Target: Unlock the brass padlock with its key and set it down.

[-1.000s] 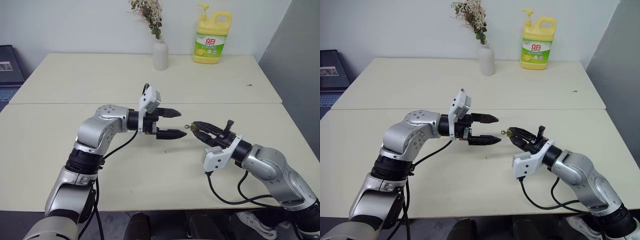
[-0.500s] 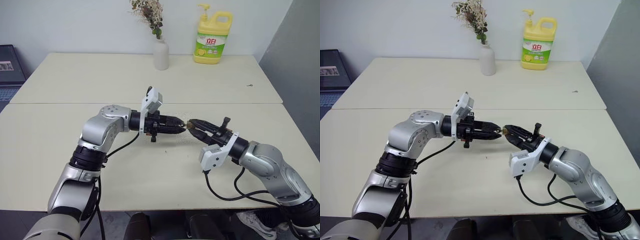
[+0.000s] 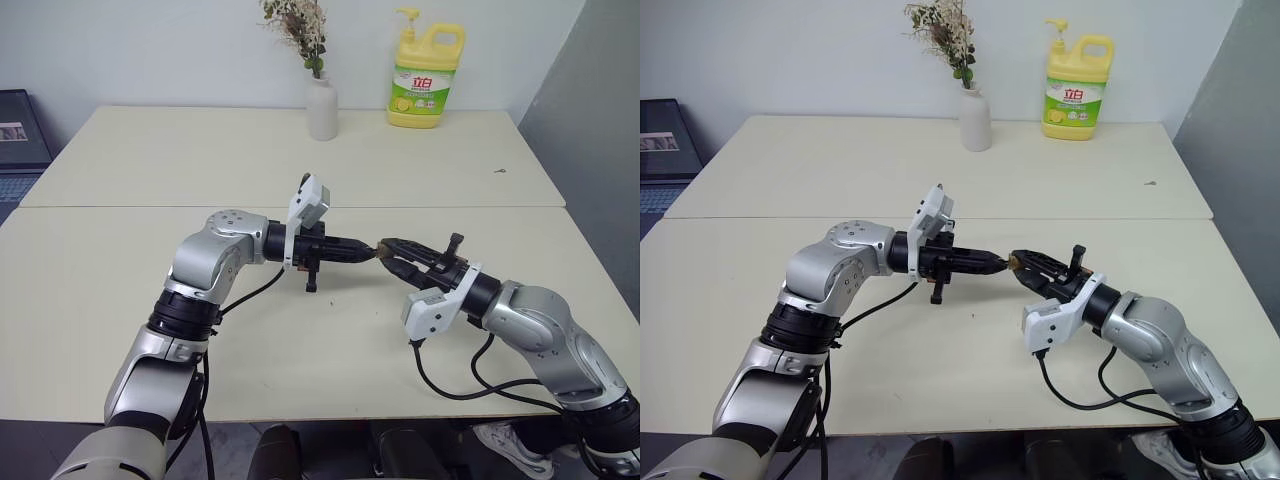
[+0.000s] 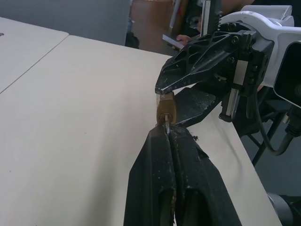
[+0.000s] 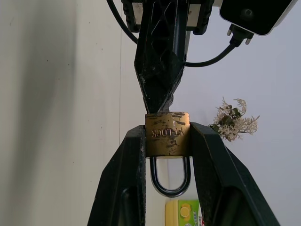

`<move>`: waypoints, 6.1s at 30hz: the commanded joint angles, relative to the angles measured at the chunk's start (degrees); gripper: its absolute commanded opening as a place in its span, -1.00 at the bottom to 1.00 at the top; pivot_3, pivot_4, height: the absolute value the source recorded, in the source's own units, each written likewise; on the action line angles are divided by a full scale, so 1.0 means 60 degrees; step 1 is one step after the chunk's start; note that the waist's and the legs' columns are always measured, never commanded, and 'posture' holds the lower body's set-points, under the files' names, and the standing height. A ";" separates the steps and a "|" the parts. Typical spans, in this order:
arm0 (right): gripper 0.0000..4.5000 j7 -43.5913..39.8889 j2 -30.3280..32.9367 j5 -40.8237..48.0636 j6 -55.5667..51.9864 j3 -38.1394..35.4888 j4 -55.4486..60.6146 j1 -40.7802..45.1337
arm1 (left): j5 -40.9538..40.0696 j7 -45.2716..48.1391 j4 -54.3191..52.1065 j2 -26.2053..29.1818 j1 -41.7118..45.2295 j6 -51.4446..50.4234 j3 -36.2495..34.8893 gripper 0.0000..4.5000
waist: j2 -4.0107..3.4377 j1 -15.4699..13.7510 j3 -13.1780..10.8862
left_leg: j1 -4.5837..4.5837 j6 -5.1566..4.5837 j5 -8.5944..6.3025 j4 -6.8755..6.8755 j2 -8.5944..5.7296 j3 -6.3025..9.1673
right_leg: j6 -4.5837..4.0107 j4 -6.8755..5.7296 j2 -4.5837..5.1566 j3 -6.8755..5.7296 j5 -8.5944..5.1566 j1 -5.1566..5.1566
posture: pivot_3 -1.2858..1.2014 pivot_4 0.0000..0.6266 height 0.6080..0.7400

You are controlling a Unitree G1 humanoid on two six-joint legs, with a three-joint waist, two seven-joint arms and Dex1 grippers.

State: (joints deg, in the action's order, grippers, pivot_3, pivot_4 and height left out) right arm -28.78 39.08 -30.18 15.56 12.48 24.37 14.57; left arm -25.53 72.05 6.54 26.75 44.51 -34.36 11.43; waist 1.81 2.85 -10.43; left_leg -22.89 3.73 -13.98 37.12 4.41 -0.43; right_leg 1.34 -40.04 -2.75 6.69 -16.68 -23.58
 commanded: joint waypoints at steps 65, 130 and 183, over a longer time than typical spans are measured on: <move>-0.58 -0.0532 -0.0615 0.0547 0.0205 -0.0087 0.0208 0.0043 | -0.0876 -0.0599 -0.0664 -0.0244 -0.0052 -0.1587 -0.0387 0.87 | 0.0000 -0.0017 0.0000 | 0.0005 0.0001 0.0001 0.0007 -0.0001 0.0021 | -0.0001 -0.0003 0.0000 -0.0015 0.0001 0.0014 | 0.03 -0.52 1.00; -1.00 -0.2690 -0.0071 0.5861 -0.2717 -0.1388 0.1534 -0.0684 | -0.0528 0.0451 -0.0790 0.0132 0.0146 -0.0587 -0.0196 -0.93 | -0.0001 -0.0136 0.0000 | 0.0005 -0.0001 0.0000 0.0022 -0.0007 0.0045 | 0.0004 0.0011 0.0002 -0.0032 0.0000 0.0041 | 0.03 -0.52 1.00; -1.00 -0.4454 0.0118 0.6339 -0.1612 -0.0831 -0.0660 0.0203 | -0.1168 0.0681 -0.1869 0.0803 -0.0456 -0.1049 -0.0217 -0.93 | -0.0002 -0.0147 -0.0001 | 0.0008 -0.0001 0.0000 0.0023 -0.0005 0.0049 | 0.0004 0.0010 0.0001 -0.0039 0.0000 0.0040 | 0.03 -0.52 1.00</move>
State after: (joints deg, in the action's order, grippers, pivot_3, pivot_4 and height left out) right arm -55.06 39.56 6.61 5.64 8.05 18.75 15.79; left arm -31.43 75.81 -2.89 31.20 41.19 -40.94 10.95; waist 1.80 1.97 -10.44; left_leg -22.84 3.73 -13.98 37.26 4.38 -0.13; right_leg 1.36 -39.98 -2.74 6.46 -16.68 -23.34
